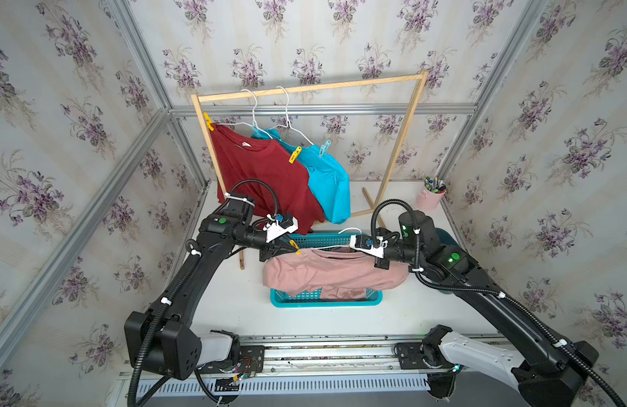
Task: Remove the clothespins securing t-shirts to the hanger
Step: Remove the clothespin from the hanger.
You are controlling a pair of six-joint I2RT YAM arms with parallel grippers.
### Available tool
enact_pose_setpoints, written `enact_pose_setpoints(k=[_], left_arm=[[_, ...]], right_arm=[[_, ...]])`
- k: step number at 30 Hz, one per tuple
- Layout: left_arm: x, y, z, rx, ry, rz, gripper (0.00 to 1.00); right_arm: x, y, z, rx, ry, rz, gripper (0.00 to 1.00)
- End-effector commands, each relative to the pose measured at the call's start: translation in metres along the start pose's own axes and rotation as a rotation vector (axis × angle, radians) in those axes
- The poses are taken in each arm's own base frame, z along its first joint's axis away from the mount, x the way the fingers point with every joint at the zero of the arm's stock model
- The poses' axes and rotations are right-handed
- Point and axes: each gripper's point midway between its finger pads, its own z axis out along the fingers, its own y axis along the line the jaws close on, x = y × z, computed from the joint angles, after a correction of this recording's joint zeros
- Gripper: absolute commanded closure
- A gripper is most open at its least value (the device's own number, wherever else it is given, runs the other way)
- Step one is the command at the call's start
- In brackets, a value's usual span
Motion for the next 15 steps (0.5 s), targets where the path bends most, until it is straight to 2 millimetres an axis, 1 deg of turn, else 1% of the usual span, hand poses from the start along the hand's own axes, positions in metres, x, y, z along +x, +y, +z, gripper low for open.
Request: enact_pose_setpoints(k=[1,5,9,12,15], left_arm=[[-0.005,-0.001,-0.004,-0.007,-0.006,0.022,0.93],[-0.003,0.003,-0.008,-0.047,0.029,0.032,0.94],[0.000,0.008,-0.011,-0.084,0.064,0.030,0.94],[-0.001,0.013,-0.014,-0.108,0.081,0.029,0.95],[-0.007,0.013,-0.016,-0.114,0.068,0.037,0.94]], right_arm=[[0.000,-0.004,0.003,0.012,-0.004,-0.002,1.00],[0.012,-0.004,0.010,0.017,0.035,0.025,1.00],[0.030,-0.007,0.018,0.019,0.104,0.086,1.00],[0.039,-0.010,0.018,0.014,0.143,0.125,1.00],[0.041,-0.013,0.014,0.042,0.150,0.126,1.00]])
